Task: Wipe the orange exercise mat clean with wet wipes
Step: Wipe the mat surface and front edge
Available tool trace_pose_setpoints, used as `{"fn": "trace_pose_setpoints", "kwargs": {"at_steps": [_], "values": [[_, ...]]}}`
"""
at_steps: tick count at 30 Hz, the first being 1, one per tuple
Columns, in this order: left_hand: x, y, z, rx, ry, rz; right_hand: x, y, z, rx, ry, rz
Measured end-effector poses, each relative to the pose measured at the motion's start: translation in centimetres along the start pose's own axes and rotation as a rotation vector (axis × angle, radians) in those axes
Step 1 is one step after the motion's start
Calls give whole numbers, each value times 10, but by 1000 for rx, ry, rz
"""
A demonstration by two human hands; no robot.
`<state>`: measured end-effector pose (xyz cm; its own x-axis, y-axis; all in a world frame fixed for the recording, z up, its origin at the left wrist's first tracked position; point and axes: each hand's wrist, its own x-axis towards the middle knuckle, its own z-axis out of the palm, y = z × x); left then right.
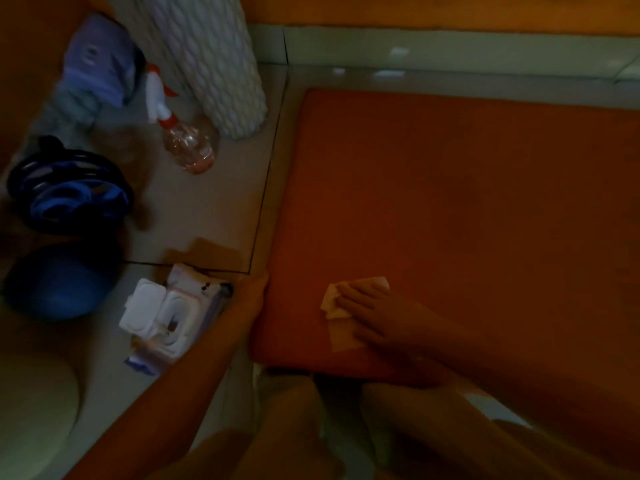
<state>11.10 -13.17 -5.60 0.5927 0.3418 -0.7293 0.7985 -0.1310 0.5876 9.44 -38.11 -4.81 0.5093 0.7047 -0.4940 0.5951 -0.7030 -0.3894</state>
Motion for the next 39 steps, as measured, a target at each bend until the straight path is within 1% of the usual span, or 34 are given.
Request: {"fn": "trace_pose_setpoints", "kwargs": {"at_steps": [1,2,4,5,6,7,10,12,14,17,19,21,24,26,28,30,31,32,33,36,37,38,39], "values": [[1,-2,-1,-26,-9,-6,1,-6,-1,22,-21,29],[-1,-1,-2,-81,-12,7,4,-12,-1,30,-7,57],[0,1,-1,-5,12,66,11,-25,-1,59,59,85],[1,1,1,-23,16,72,16,-30,0,71,82,73],[3,1,4,-113,20,50,21,-32,1,70,93,51],[7,0,5,-152,26,36,24,-33,2,63,102,18],[6,-4,10,-184,68,29,27,-34,-1,48,81,-61],[13,-9,11,-202,77,44,34,-30,-8,48,61,-67],[23,-12,10,-167,75,56,51,-16,-20,53,77,4],[25,-9,11,-139,120,97,80,9,-33,13,195,181],[21,-6,16,-65,114,174,84,10,-27,23,171,210],[15,-6,20,40,78,315,72,-3,-16,77,159,118],[18,-12,18,200,76,460,50,-10,-16,41,126,-57],[23,-18,18,322,90,521,48,6,-20,-8,95,-76],[22,-21,19,444,117,570,60,27,-26,-19,163,9],[19,-19,22,516,152,595,76,44,-36,-28,243,216],[18,-19,23,532,158,594,82,46,-40,-25,253,297],[18,-20,24,539,160,592,85,42,-42,16,253,304],[19,-21,23,536,161,589,83,36,-41,58,242,247],[21,-22,24,523,169,600,61,18,-24,118,179,-32],[20,-22,25,515,172,596,56,25,-19,98,145,-74],[19,-21,26,505,175,591,55,36,-17,55,150,-87],[19,-21,26,502,177,590,57,47,-17,10,184,-60]]}}
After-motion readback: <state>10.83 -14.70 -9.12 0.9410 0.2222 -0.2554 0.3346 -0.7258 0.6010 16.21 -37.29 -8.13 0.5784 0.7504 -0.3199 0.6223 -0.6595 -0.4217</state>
